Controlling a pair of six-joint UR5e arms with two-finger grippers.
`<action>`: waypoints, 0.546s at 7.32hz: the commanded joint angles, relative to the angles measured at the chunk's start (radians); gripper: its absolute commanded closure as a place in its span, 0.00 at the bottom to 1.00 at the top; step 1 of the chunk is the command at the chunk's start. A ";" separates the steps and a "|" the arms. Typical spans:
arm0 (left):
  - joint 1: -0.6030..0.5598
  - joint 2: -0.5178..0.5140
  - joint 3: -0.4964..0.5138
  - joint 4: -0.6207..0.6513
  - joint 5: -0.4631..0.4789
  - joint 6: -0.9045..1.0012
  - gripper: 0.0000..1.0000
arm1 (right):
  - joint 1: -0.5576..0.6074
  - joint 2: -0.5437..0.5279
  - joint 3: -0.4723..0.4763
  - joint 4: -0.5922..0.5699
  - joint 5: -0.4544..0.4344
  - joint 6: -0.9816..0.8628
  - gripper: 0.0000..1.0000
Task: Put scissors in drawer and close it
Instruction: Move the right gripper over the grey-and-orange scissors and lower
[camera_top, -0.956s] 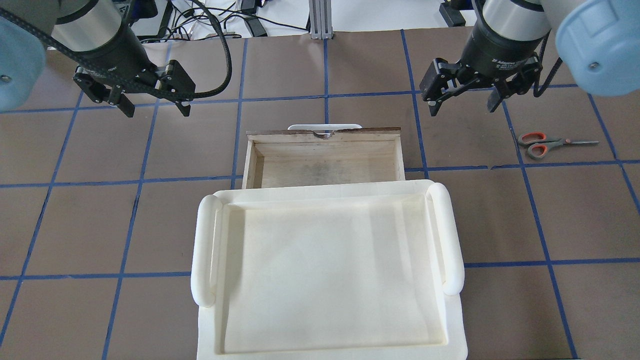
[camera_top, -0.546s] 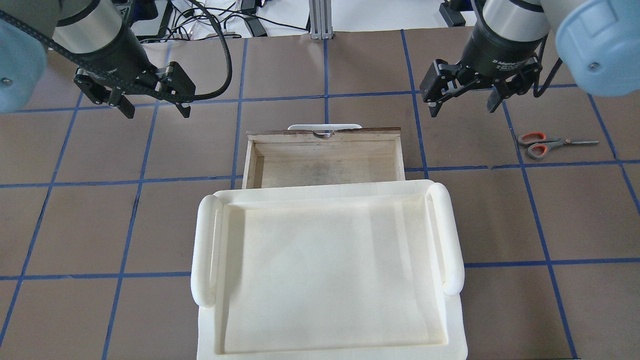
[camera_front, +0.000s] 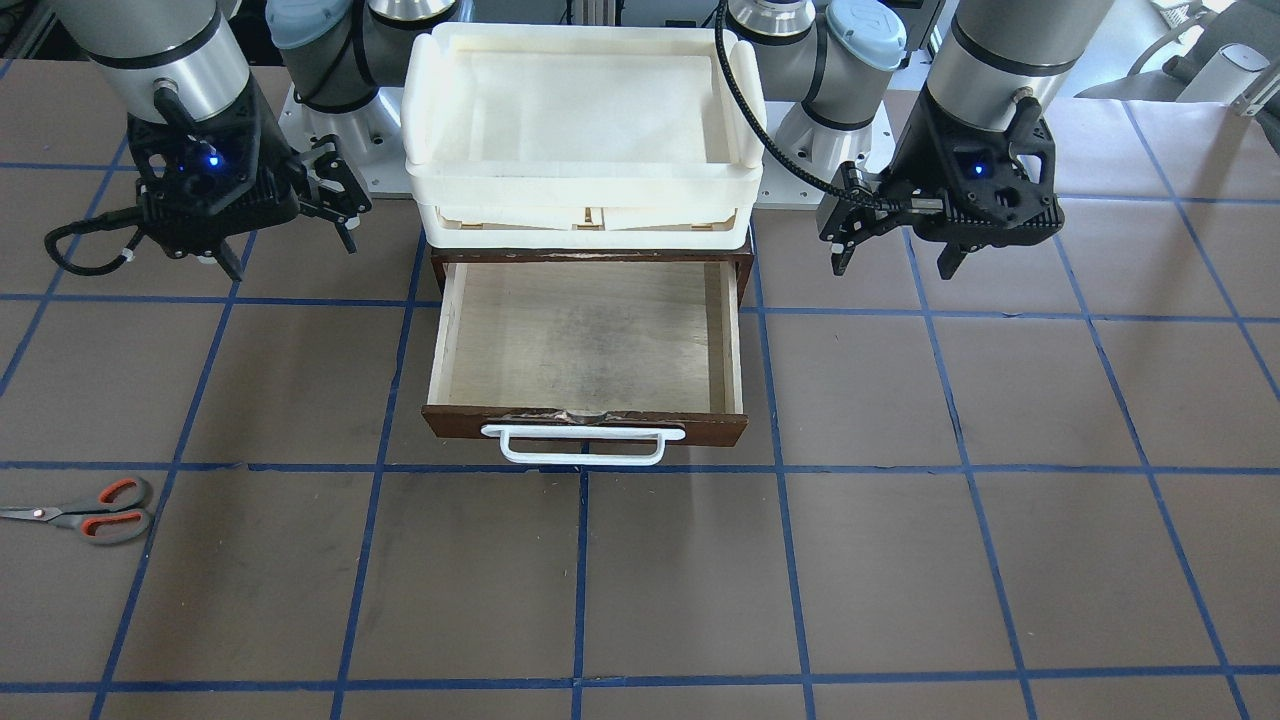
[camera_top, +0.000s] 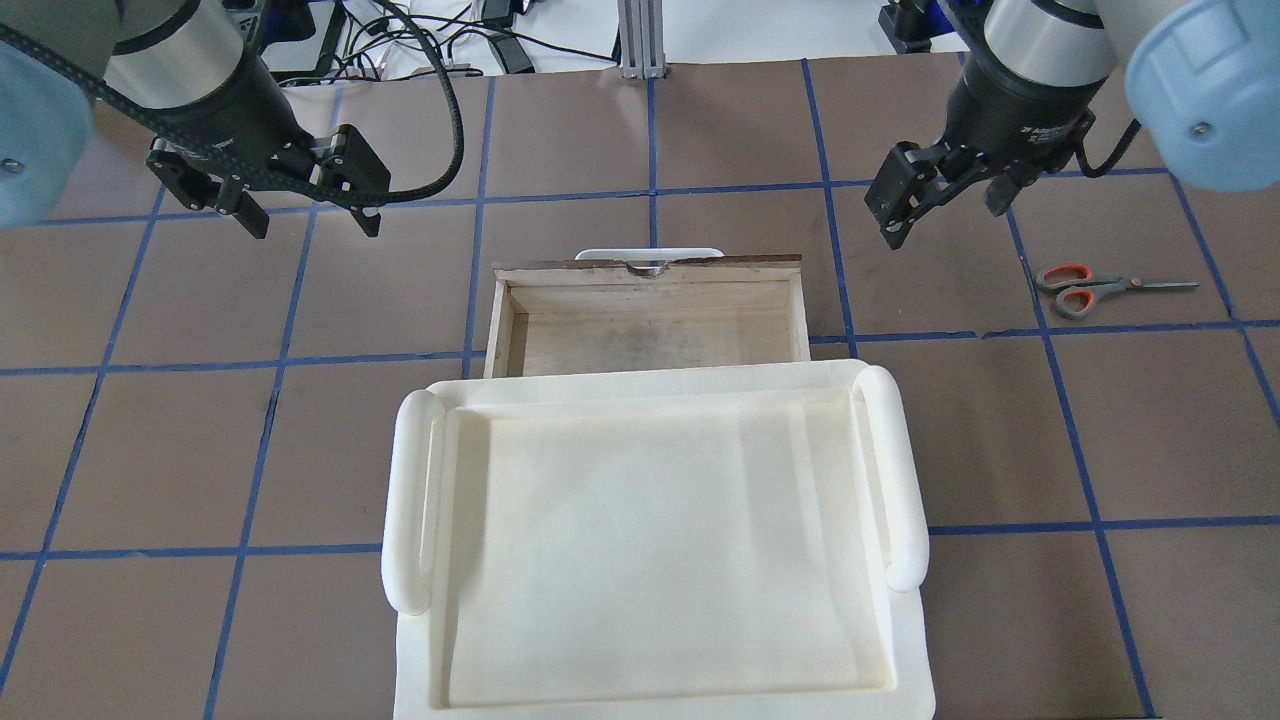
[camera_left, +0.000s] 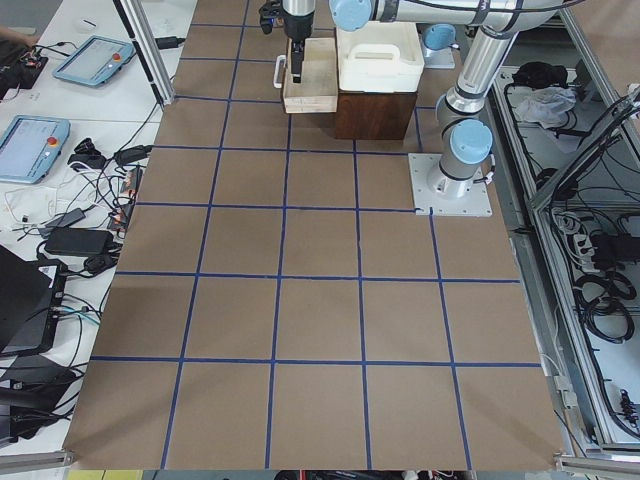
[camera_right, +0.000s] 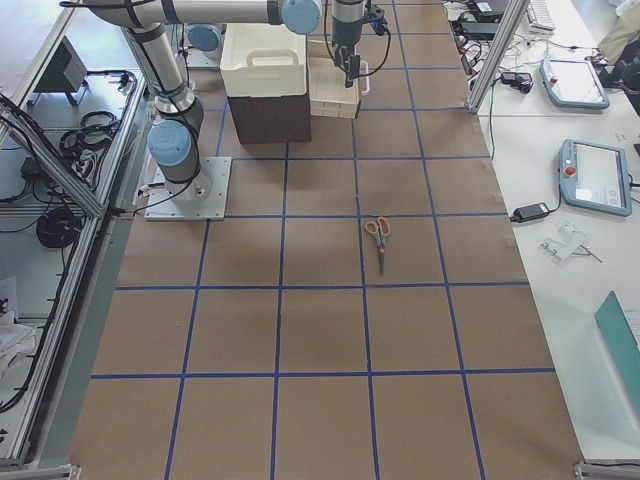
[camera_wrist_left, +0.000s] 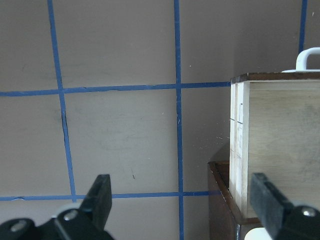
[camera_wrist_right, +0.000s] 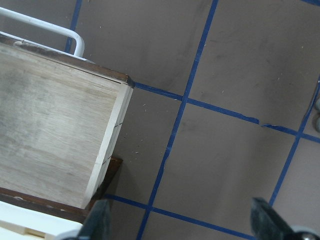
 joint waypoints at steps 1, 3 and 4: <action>0.000 0.005 -0.012 0.002 0.001 0.000 0.00 | -0.135 0.001 0.046 -0.002 0.001 -0.481 0.00; 0.000 0.006 -0.013 0.013 0.001 -0.009 0.00 | -0.265 0.064 0.088 -0.016 0.001 -0.792 0.00; 0.000 0.008 -0.013 0.013 0.001 -0.010 0.00 | -0.328 0.144 0.089 -0.061 0.001 -0.949 0.00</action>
